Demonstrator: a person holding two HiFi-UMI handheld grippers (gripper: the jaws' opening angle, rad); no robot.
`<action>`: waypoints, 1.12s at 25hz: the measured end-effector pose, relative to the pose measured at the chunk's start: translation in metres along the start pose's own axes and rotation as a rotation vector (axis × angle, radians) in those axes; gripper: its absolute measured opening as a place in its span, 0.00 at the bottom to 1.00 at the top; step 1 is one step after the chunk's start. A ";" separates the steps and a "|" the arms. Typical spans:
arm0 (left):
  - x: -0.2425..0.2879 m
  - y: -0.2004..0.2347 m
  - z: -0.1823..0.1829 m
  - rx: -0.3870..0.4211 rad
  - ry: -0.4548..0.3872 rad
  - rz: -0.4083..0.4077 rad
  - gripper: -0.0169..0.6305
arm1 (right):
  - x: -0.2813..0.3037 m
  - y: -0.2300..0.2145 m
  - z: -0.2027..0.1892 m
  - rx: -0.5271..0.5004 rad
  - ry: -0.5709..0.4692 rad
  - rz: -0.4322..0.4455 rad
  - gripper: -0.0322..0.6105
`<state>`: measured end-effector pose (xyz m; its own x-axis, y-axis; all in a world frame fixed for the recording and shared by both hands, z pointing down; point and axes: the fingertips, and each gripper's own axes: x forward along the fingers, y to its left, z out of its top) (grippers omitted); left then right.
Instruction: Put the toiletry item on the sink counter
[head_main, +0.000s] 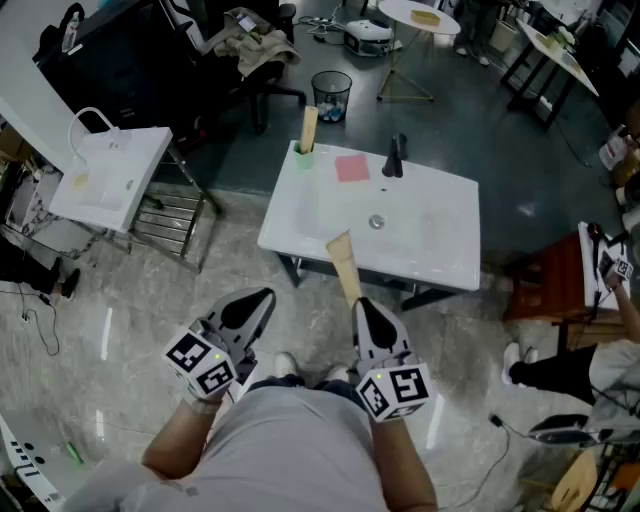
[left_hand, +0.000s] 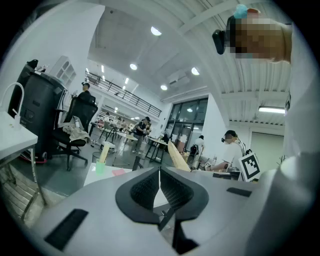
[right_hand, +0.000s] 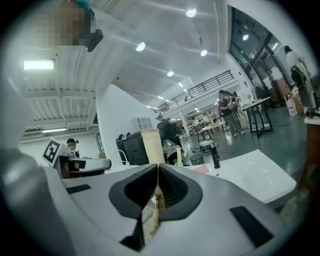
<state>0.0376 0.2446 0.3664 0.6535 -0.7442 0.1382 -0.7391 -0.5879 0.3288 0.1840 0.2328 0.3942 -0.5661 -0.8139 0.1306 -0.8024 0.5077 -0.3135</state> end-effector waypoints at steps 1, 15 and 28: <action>0.002 -0.002 0.001 0.001 0.000 0.000 0.05 | -0.002 -0.001 0.002 -0.004 0.000 0.000 0.09; 0.027 -0.033 -0.009 0.014 0.006 0.025 0.05 | -0.030 -0.038 0.003 0.014 -0.007 0.004 0.09; 0.045 -0.072 -0.021 0.054 0.011 0.063 0.05 | -0.061 -0.072 0.010 -0.010 -0.038 0.058 0.09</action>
<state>0.1235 0.2595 0.3686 0.6066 -0.7771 0.1677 -0.7867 -0.5563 0.2677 0.2787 0.2432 0.3991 -0.6046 -0.7929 0.0765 -0.7703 0.5574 -0.3097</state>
